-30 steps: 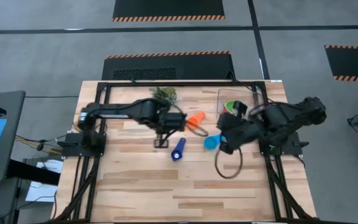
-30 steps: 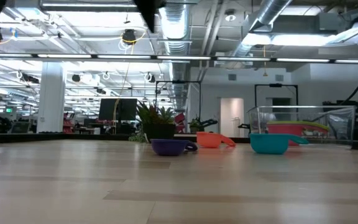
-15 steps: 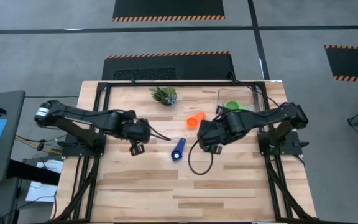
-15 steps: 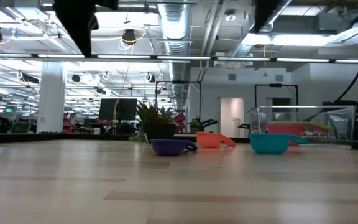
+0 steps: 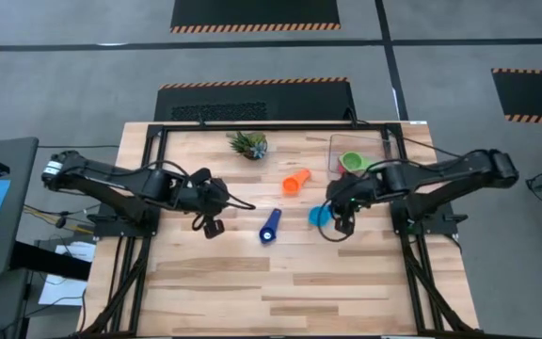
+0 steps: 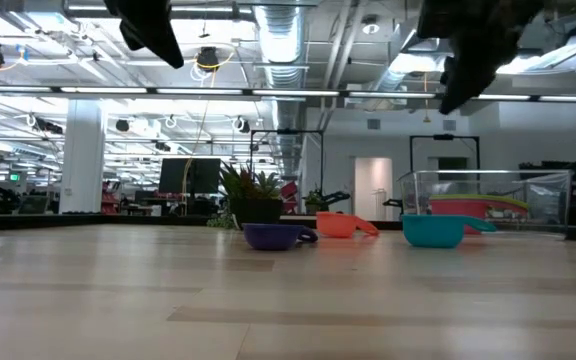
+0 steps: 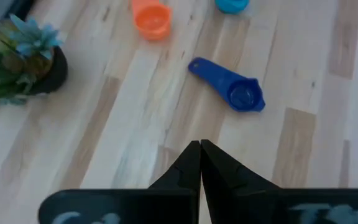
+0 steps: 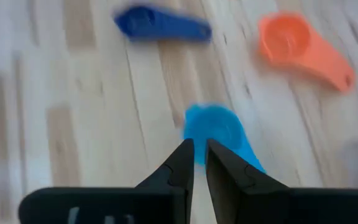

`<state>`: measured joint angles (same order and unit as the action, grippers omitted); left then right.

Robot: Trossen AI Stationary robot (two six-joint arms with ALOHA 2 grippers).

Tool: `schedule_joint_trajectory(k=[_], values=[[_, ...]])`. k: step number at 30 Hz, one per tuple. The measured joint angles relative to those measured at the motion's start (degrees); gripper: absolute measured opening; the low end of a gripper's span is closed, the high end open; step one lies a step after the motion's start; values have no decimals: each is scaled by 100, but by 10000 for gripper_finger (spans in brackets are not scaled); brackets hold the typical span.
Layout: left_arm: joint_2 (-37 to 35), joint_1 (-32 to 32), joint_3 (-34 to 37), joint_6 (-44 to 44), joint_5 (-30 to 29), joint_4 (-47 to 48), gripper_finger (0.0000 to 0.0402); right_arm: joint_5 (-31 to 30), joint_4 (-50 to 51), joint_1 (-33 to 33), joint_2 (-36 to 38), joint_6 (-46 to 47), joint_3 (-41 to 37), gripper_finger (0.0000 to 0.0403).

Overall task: Nest measuring cups in basket
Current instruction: Stack the light blue measuring cup on top of the green measuring cup in the transparent bin

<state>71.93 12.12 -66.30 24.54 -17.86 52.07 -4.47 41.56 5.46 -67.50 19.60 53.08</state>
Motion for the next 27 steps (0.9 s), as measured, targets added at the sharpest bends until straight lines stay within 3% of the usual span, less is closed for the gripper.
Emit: schedule_joint_trajectory(k=[6, 20, 27], values=[[42, -2, 0, 3, -259, -128, 0, -82, -368, -148, -4, -184, -528, 66], [40, -4, 0, 137, -427, -168, 0, 173, -545, -215, -1157, -767, -533, 67], [40, -3, -2, 137, -427, -169, 0, 518, -662, -211, -1636, -763, -341, 111]])
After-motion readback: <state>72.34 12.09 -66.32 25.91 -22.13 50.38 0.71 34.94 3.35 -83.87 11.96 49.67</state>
